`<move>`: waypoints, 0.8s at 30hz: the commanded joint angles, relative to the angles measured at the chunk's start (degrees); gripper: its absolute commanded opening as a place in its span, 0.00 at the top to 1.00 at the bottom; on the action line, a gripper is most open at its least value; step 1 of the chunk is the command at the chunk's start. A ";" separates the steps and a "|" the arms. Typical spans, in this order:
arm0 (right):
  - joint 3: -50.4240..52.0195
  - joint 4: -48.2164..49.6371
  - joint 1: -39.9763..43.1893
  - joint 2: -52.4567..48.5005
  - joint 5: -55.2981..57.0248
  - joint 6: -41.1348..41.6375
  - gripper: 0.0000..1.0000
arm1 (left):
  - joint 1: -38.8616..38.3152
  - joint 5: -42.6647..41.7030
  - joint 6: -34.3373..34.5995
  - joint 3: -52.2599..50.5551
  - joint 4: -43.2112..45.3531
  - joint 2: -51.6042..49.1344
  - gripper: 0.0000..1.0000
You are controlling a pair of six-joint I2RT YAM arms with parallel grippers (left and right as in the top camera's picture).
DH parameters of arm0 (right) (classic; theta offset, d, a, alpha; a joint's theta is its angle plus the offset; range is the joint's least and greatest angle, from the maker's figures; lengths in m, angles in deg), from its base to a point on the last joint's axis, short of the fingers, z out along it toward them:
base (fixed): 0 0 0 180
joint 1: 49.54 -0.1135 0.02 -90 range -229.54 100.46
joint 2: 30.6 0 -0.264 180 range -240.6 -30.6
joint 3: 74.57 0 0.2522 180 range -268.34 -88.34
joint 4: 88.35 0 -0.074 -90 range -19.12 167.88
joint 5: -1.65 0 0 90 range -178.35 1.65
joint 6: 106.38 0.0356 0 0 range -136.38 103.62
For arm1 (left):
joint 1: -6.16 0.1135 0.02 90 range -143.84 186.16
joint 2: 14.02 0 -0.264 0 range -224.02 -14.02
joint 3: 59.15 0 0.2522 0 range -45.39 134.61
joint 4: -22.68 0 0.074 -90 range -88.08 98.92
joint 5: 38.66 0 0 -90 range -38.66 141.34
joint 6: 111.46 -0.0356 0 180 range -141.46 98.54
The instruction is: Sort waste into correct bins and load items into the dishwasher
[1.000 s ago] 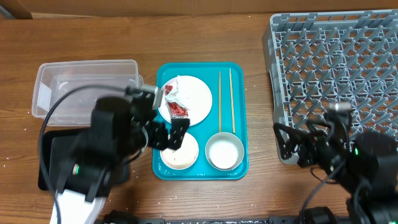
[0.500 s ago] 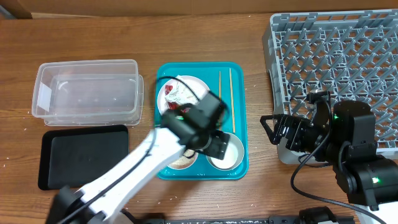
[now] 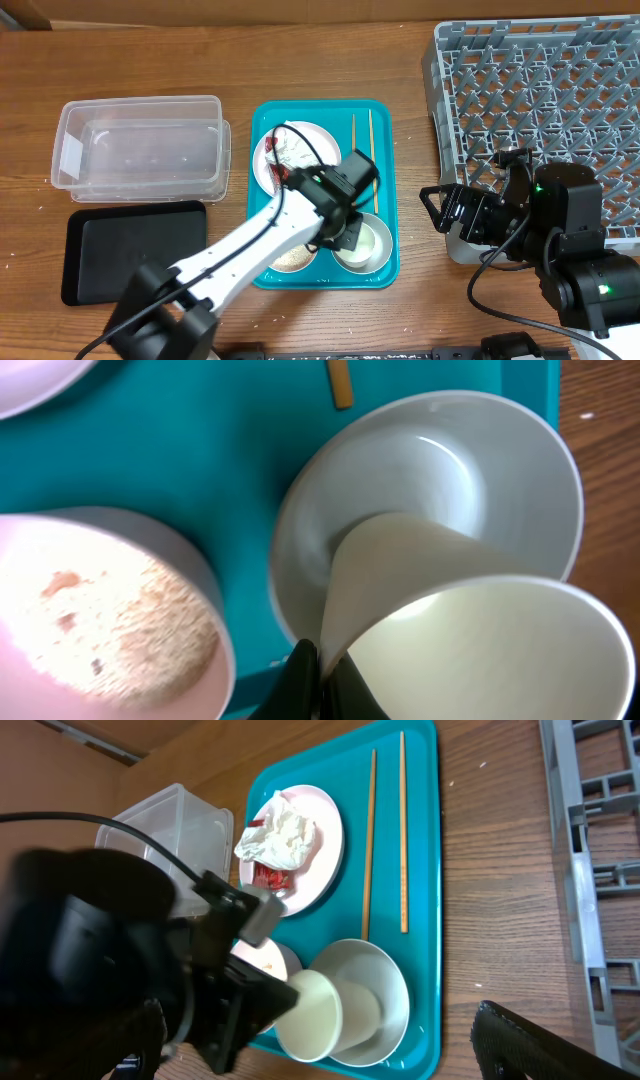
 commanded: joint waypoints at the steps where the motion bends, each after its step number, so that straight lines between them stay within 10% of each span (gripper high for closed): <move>1: -1.53 0.09 0.22 0.13 1.22 0.24 0.00 | 8.00 -6.51 -6.67 6.03 -2.56 8.83 0.96; 10: -1.53 9.77 -1.07 -1.01 -26.38 -12.48 0.06 | 35.85 -67.25 -33.29 7.04 -8.59 11.65 0.96; 24: -1.53 27.58 -14.82 -8.48 -31.67 -10.01 0.17 | 34.69 -73.50 -35.10 7.02 -10.43 11.47 0.96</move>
